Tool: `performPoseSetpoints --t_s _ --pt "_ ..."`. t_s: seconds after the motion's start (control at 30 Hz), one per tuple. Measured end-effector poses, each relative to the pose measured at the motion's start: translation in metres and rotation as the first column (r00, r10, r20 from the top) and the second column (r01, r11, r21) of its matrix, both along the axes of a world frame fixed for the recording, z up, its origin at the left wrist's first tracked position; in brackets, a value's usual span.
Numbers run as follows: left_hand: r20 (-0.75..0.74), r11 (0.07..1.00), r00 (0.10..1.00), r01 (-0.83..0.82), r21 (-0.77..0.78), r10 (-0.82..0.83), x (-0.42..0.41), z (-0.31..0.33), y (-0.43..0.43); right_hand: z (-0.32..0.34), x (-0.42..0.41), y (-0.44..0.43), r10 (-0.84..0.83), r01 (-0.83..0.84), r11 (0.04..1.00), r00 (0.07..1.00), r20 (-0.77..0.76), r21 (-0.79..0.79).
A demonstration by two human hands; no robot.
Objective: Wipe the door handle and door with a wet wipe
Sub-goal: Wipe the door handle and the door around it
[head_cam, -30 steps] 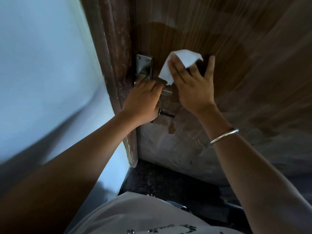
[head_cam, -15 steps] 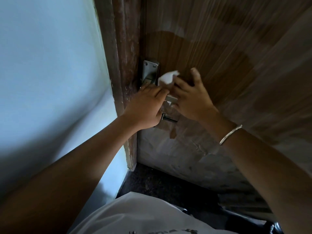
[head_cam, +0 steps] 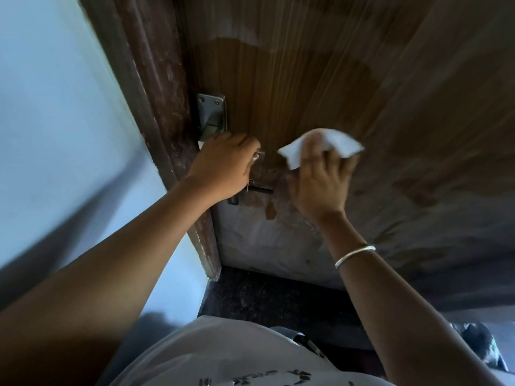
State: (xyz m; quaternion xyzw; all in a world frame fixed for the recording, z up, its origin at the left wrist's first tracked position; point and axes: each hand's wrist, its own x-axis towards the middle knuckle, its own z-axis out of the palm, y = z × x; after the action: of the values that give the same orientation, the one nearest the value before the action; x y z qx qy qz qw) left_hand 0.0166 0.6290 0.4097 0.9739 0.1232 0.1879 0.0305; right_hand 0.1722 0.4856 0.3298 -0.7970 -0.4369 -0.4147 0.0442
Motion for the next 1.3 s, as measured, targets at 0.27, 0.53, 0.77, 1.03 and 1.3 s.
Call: performPoseSetpoints --t_s 0.27,0.53,0.77,1.03,1.3 --pt "0.014 1.0 1.0 -0.004 -0.011 0.004 0.004 0.001 0.002 0.033 0.013 0.002 -0.199 0.274 0.899 0.951 -0.238 0.341" --pt "0.013 0.999 1.0 0.006 -0.046 -0.005 0.006 0.002 0.004 0.017 -0.021 0.026 0.042 -0.018 0.994 0.975 -0.217 0.11" --pt "-0.149 0.969 0.987 0.016 -0.248 -0.054 -0.001 0.019 0.015 -0.012 -0.028 0.003 0.021 0.0 0.997 0.957 -0.289 0.074" --pt "-0.21 0.927 0.977 -0.039 -0.373 -0.044 0.004 0.029 0.016 -0.019 -0.024 0.02 0.048 -0.099 0.95 0.983 -0.177 -0.295" --pt "-0.203 0.937 0.979 -0.055 -0.345 -0.018 0.002 0.032 0.009 -0.021 -0.043 0.049 0.12 -0.129 0.821 0.991 -0.053 -0.557"
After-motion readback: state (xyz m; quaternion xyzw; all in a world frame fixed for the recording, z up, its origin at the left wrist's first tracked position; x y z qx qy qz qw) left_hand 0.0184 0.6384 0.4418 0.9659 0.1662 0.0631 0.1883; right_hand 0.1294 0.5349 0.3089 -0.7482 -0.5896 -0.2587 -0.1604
